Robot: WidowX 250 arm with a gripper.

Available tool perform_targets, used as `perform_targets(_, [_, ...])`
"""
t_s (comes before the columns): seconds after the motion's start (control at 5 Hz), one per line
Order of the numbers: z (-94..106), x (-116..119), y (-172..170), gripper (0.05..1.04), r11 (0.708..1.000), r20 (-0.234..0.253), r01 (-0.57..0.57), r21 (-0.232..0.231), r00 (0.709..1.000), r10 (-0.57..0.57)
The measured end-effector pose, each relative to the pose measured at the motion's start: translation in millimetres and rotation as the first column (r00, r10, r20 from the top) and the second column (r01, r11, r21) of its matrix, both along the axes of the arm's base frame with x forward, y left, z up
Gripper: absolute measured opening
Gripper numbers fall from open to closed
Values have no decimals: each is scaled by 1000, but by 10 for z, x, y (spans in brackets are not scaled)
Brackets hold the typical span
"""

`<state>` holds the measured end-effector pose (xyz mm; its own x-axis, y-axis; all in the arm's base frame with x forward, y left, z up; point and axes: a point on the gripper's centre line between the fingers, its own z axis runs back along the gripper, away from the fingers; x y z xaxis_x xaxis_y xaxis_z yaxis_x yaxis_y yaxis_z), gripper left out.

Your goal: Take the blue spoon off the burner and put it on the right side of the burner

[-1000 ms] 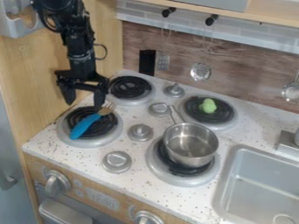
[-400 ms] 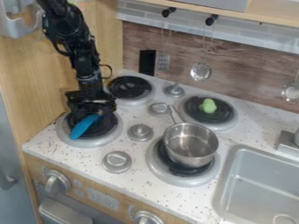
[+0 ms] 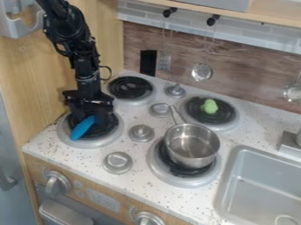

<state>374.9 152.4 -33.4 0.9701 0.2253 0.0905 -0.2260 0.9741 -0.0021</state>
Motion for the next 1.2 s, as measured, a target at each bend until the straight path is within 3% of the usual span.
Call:
perform_targets(0.2, [68, -98, -57, 384, 999, -24, 2, 36, 1000, -1])
perform_targets(0.4, [269, -31, -139, 333, 998, 13, 11, 66, 1000, -12])
perform_targets(0.8, [350, 108, -711, 333, 999, 32, 42, -16, 999, -41])
perform_targets(1.2, [-17, 122, -810, 332, 998, -46, 40, -48, 998, -42])
